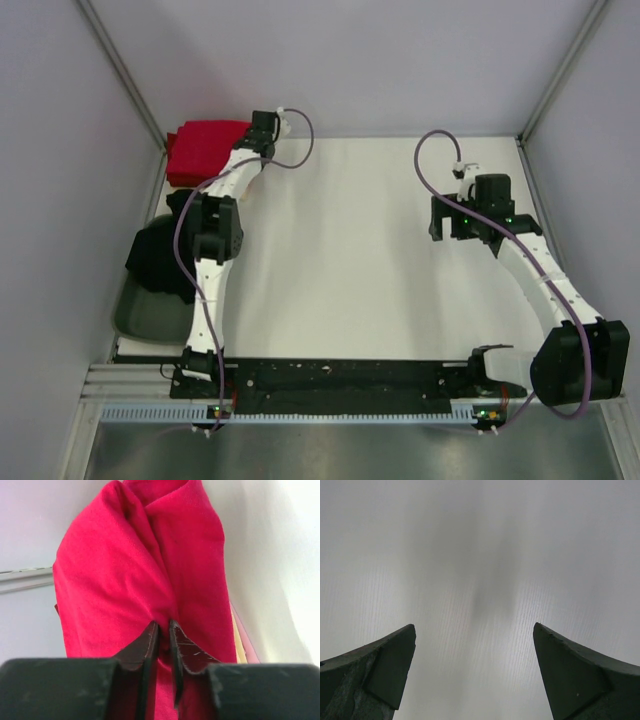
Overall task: Fold and stack the t-shirts
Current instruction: Put the neatly folded tshirt into the corner of the board with the left arm
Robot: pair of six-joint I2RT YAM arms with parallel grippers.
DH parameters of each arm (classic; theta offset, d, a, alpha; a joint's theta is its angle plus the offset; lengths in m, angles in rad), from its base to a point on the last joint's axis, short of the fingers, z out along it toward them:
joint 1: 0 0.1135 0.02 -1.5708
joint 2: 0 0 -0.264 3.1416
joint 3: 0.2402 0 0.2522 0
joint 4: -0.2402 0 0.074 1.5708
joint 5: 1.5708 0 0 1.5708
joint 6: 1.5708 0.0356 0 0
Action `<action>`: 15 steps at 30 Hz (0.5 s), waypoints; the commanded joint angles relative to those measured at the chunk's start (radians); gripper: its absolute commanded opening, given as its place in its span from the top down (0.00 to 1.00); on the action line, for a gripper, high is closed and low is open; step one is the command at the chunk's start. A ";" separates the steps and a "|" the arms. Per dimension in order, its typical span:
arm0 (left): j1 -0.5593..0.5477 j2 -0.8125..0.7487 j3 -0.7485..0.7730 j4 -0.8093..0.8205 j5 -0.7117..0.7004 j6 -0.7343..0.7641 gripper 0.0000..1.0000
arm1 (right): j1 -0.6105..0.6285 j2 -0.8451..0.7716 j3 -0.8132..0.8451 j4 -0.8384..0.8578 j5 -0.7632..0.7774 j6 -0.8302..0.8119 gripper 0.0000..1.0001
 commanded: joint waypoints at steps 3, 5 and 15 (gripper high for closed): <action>-0.010 -0.061 -0.029 0.075 0.022 -0.019 1.00 | -0.003 -0.010 -0.005 0.023 0.002 -0.028 0.01; -0.017 -0.110 -0.080 0.083 0.072 -0.034 1.00 | -0.004 -0.006 -0.003 0.025 0.000 -0.028 0.01; -0.029 -0.176 -0.139 0.089 0.137 -0.042 1.00 | -0.003 0.005 -0.002 0.023 -0.006 -0.025 0.01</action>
